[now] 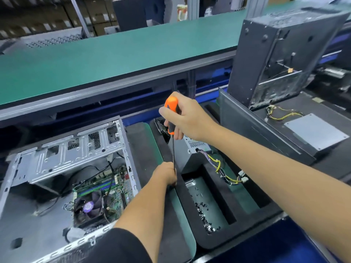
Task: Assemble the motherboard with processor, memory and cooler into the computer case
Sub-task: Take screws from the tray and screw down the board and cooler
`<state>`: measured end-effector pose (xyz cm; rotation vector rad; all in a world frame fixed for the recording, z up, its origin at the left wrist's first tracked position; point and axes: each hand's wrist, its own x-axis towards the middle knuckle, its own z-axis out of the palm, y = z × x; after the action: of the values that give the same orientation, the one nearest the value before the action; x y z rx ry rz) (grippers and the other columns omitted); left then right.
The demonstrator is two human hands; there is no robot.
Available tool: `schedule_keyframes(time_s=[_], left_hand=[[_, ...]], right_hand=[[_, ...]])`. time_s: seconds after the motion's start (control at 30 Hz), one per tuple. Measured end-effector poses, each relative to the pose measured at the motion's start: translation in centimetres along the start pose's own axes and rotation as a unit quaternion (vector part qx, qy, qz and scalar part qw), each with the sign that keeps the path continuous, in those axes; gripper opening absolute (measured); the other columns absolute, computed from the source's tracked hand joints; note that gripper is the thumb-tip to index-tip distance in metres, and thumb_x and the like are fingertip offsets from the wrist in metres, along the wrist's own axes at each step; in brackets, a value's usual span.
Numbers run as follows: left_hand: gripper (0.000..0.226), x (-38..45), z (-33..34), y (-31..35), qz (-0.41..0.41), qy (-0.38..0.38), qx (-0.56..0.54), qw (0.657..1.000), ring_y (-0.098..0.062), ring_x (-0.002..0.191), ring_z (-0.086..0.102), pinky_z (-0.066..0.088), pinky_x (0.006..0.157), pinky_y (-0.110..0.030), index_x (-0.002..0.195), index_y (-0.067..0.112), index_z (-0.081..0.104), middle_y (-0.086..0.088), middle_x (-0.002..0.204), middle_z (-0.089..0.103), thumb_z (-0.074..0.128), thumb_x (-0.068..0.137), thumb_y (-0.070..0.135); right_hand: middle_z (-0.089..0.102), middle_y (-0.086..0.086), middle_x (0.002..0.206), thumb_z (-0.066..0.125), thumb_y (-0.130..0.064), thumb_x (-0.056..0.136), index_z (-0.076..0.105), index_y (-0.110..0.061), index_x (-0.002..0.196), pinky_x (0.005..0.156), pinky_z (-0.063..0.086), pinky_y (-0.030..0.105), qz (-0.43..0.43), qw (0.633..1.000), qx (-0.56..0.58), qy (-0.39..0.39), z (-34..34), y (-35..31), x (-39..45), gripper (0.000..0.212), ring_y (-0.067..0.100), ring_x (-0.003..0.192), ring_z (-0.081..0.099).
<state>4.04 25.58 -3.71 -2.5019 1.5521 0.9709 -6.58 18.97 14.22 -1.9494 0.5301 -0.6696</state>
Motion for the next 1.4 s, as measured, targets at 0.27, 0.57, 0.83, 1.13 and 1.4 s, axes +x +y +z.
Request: schedule_keyframes(time_s=[0.27,0.57,0.83,1.13,1.4], left_hand=[[0.03,0.4,1.0,-0.2,-0.023,0.012,-0.008,1.0,-0.029,0.1,0.064,0.055,0.085,-0.037,0.105,0.005,0.068,-0.012,0.107,0.068,0.071,0.075,0.008],[0.02,0.4,1.7,0.0,-0.014,0.02,-0.019,1.0,-0.031,0.093,0.064,0.056,0.078,-0.036,0.091,0.004,0.068,-0.014,0.101,0.066,0.069,0.072,0.0],[0.013,0.4,2.0,0.2,-0.018,0.023,0.012,0.999,-0.033,0.1,0.059,0.052,0.084,-0.036,0.092,0.009,0.059,-0.015,0.109,0.061,0.048,0.085,0.009],[0.031,-0.2,-3.0,0.7,0.062,0.016,-0.058,0.996,-0.021,0.102,0.064,0.049,0.092,-0.026,0.099,0.006,0.074,-0.006,0.106,0.071,0.048,0.083,-0.001],[0.018,-3.1,-9.1,-3.5,0.114,0.124,-0.133,0.977,-0.008,0.076,0.057,0.047,0.069,-0.016,0.08,-0.01,0.067,-0.004,0.096,0.073,0.05,0.077,-0.01]], right_hand=[[0.066,0.011,0.072,0.055,-0.032,0.09,0.047,-0.004,0.09,0.039,0.045,0.025,-0.01,1.0,0.021,-0.018,0.3,0.8,-0.2,0.029,0.029,0.043,0.061],[0.066,0.009,0.071,0.056,-0.034,0.091,0.049,-0.012,0.087,0.04,0.047,0.026,-0.004,1.0,0.024,-0.015,0.6,1.7,-0.8,0.023,0.029,0.042,0.061],[0.067,0.011,0.074,0.054,-0.031,0.095,0.049,-0.015,0.088,0.041,0.046,0.024,-0.004,1.0,0.01,-0.004,0.7,1.4,-1.2,0.019,0.026,0.044,0.061],[0.067,0.014,0.07,0.057,-0.029,0.091,0.048,-0.008,0.085,0.035,0.043,0.026,-0.019,0.996,0.023,0.08,-1.3,-2.1,0.6,0.023,0.032,0.041,0.06],[0.066,0.016,0.067,0.052,-0.028,0.094,0.041,-0.013,0.083,0.034,0.043,0.026,-0.083,0.989,0.034,0.115,-1.2,-8.2,3.7,0.021,0.035,0.042,0.06]])
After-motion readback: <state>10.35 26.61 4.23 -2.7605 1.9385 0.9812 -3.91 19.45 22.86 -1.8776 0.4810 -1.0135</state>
